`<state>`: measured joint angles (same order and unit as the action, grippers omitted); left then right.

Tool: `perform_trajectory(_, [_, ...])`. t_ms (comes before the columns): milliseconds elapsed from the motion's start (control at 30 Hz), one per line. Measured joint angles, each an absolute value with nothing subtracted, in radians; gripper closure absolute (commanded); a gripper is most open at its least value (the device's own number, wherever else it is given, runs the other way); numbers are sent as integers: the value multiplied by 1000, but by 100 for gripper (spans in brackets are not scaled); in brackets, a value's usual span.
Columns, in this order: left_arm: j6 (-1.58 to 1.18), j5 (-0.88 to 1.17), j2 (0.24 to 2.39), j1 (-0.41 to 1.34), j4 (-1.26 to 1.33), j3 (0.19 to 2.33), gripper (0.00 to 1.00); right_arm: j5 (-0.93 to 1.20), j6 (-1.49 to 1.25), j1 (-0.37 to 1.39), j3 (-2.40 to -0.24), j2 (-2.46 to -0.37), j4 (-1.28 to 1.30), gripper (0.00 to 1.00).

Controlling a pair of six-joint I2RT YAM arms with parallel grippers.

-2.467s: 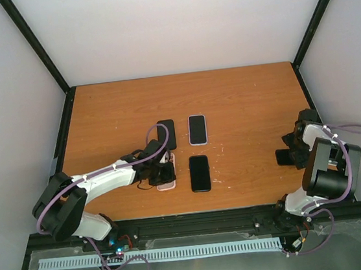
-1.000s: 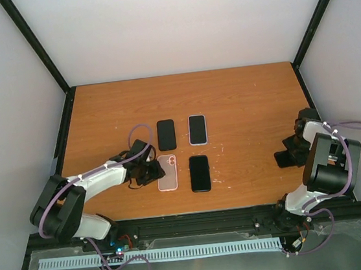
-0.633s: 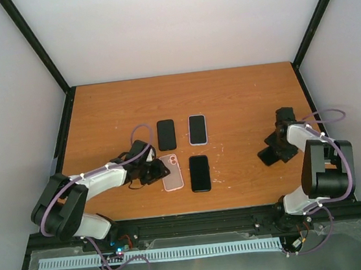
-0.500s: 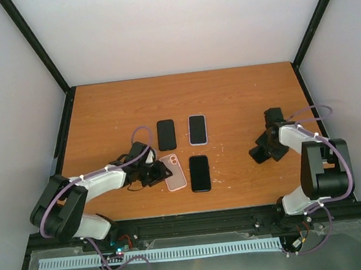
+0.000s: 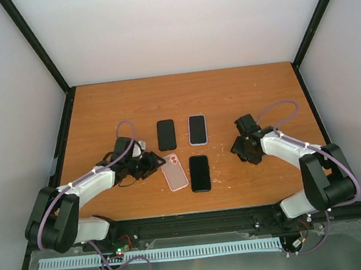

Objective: Put the phone into the phone case

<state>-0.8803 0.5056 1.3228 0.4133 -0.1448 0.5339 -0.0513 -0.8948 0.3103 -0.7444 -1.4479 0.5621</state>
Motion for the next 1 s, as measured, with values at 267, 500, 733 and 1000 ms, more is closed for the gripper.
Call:
perform_trajectory(267, [-852, 547, 1249, 288, -143, 529, 42, -40, -907, 473, -757, -1407, 553, 19])
perform_trajectory(500, [-823, 562, 1248, 271, -148, 514, 35, -112, -1023, 418, -838, -1441, 660, 0])
perform_trajectory(733, [-788, 561, 1222, 271, -191, 514, 21, -111, -1090, 230, -847, -1472, 695, 0])
perform_trajectory(1000, [-782, 570, 1213, 270, -197, 514, 20, -72, -1151, 154, -897, -1554, 702, 2])
